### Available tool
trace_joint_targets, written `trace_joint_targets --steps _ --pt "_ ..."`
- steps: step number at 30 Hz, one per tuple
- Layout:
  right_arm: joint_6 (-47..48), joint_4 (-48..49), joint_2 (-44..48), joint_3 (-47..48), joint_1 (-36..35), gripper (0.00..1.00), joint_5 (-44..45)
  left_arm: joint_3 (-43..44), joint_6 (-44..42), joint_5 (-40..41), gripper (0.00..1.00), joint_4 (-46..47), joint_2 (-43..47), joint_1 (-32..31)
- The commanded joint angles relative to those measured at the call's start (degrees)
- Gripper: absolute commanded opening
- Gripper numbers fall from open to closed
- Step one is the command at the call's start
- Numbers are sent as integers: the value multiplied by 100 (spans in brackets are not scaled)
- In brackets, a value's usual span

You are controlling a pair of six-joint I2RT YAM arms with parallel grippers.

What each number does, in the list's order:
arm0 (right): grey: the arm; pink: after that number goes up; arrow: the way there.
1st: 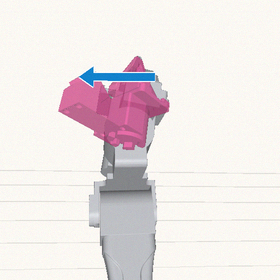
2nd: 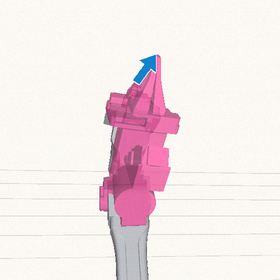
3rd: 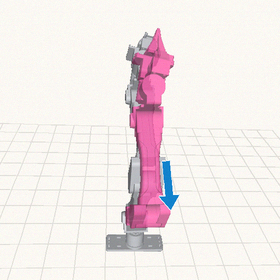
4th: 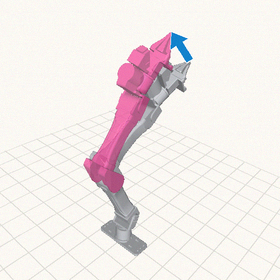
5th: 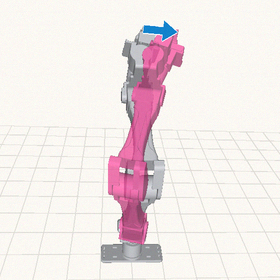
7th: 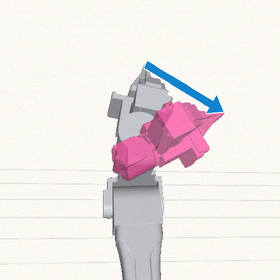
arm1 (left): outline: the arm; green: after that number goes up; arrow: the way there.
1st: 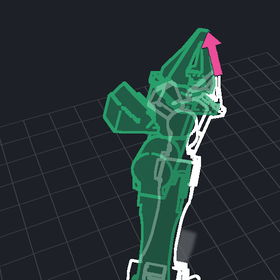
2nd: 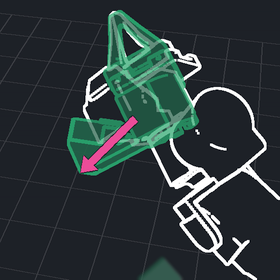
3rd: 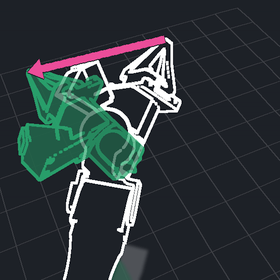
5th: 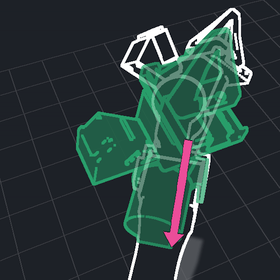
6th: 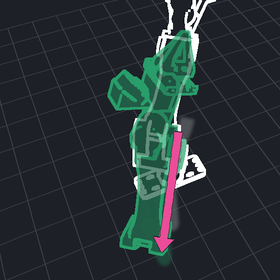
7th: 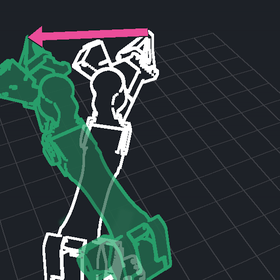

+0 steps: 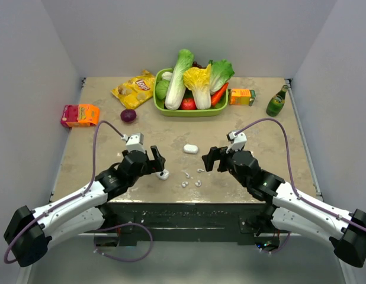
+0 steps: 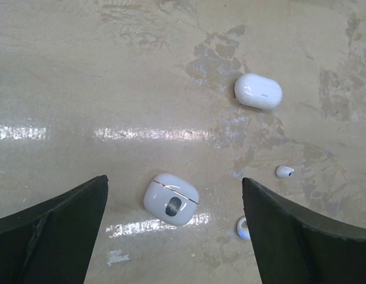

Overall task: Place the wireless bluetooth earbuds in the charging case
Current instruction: Pick up the charging case at the center of the board.

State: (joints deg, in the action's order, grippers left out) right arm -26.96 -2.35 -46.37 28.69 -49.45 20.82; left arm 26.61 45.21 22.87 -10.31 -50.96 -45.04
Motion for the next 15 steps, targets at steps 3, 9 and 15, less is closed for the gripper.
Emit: trace_joint_targets --steps 3,9,15 --pt "208 68 14 225 -3 98 -157 -25 -328 103 99 2 446 -23" --pt "270 112 -12 251 -3 97 -262 168 -14 585 96 -698 158 -23" --pt "244 112 110 199 -3 96 -324 266 330 824 76 -1281 77 -14"
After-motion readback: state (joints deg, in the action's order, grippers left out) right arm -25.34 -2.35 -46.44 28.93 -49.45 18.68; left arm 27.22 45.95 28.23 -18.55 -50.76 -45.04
